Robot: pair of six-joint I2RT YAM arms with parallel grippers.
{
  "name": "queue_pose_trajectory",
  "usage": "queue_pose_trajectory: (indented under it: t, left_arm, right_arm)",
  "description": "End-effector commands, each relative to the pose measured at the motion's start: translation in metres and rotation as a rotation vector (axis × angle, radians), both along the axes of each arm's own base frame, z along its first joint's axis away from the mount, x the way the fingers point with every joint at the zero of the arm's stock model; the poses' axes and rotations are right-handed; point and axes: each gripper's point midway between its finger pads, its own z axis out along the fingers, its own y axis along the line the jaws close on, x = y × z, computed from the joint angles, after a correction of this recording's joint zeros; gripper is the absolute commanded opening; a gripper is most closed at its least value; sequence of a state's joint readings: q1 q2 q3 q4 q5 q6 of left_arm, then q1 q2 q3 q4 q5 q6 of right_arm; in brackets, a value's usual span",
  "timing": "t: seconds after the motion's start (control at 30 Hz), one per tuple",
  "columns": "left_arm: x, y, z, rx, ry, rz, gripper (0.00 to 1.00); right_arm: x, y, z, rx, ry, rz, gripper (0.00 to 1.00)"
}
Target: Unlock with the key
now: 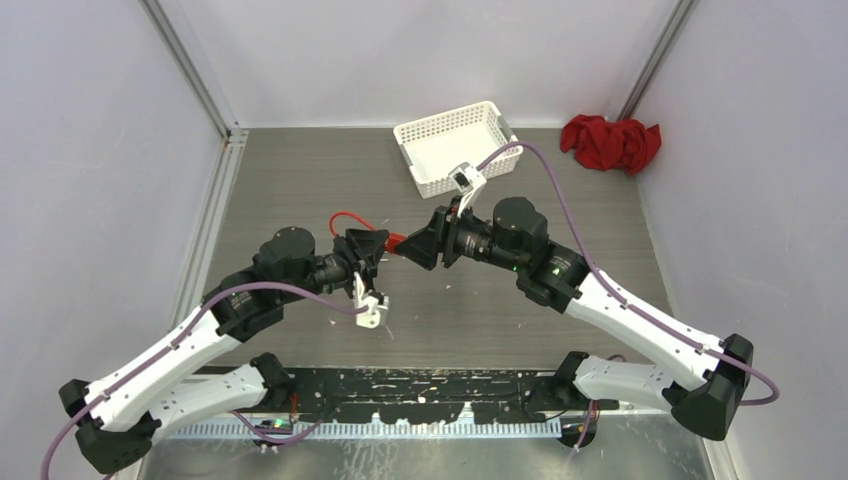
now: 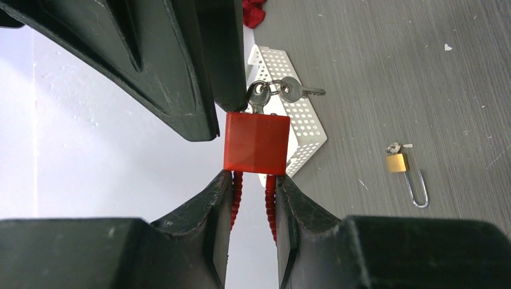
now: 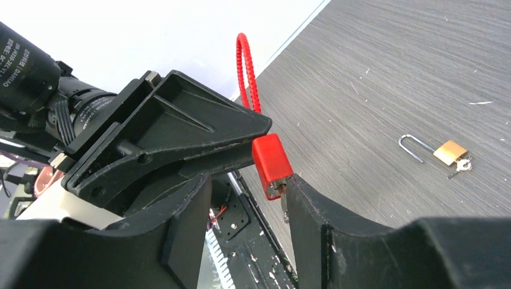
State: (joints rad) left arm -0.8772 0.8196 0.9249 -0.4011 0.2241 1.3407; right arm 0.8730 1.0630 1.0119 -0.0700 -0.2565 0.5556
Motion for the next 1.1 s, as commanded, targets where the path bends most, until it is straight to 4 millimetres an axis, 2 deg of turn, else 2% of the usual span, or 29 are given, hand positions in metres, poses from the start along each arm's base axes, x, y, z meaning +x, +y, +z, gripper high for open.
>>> queue_pose_trajectory:
  t: [0.0, 0.33, 0.47, 0.6, 0.77, 1.07]
  left_arm:
    - [-0.006, -0.002, 0.040, -0.125, -0.074, -0.019, 0.00]
    - [-0.013, -0.003, 0.040, -0.127, -0.068, -0.055, 0.00]
    - [-0.011, -0.004, 0.043, -0.133, -0.062, -0.050, 0.00]
    - [-0.007, -0.005, 0.047, -0.153, -0.052, -0.027, 0.00]
    - [-0.006, -0.005, 0.052, -0.168, -0.048, -0.019, 0.00]
    - [-0.014, -0.005, 0.053, -0.177, -0.050, -0.055, 0.00]
  right_arm:
    - [0.007, 0.003, 0.021, 0.072, -0.048, -0.024, 0.54]
    - [0.012, -0.010, 0.036, -0.036, -0.145, -0.055, 0.52]
    - [0.000, -0.003, 0.037, -0.003, -0.137, 0.018, 0.49]
    - [-0.006, 0.005, 0.029, 0.028, -0.092, 0.062, 0.45]
    - [-0.002, 0.005, 0.021, 0.027, -0.078, 0.037, 0.47]
    - [0.009, -0.010, 0.030, -0.023, -0.142, -0.048, 0.50]
